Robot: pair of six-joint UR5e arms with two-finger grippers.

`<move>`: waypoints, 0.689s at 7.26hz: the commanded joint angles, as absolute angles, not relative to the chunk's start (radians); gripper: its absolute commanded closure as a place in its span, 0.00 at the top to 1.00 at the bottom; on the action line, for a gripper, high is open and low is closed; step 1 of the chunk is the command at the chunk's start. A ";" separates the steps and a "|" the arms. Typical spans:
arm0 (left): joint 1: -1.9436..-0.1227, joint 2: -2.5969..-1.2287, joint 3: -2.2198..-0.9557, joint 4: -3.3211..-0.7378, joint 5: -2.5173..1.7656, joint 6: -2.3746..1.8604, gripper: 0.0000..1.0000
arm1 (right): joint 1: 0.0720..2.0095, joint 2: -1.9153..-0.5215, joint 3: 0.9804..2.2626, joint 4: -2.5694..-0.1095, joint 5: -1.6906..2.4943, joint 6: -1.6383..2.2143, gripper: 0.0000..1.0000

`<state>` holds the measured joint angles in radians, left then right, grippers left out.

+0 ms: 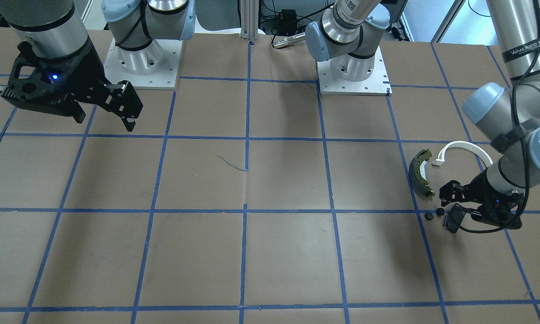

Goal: Place bearing gear from tray to pile

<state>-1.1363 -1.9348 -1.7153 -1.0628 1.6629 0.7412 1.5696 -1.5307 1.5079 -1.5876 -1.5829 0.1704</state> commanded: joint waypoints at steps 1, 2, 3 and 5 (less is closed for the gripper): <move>-1.260 -1.866 -1.634 -1.199 1.652 0.636 0.93 | 1.569 -1.529 1.506 -1.588 -1.582 0.172 1.00; -1.343 -1.856 -1.559 -1.307 1.651 0.498 0.93 | 1.569 -1.531 1.506 -1.586 -1.582 0.173 1.00; -1.426 -1.855 -1.493 -1.368 1.649 0.350 0.97 | 1.569 -1.531 1.506 -1.586 -1.580 0.178 1.00; -1.604 -1.821 -1.393 -1.498 1.654 0.096 1.00 | 1.569 -1.529 1.508 -1.586 -1.582 0.181 1.00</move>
<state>-1.4978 -1.8443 -1.4530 -1.4122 1.6496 0.2371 1.5698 -1.5306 1.5067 -1.5862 -1.5805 0.1794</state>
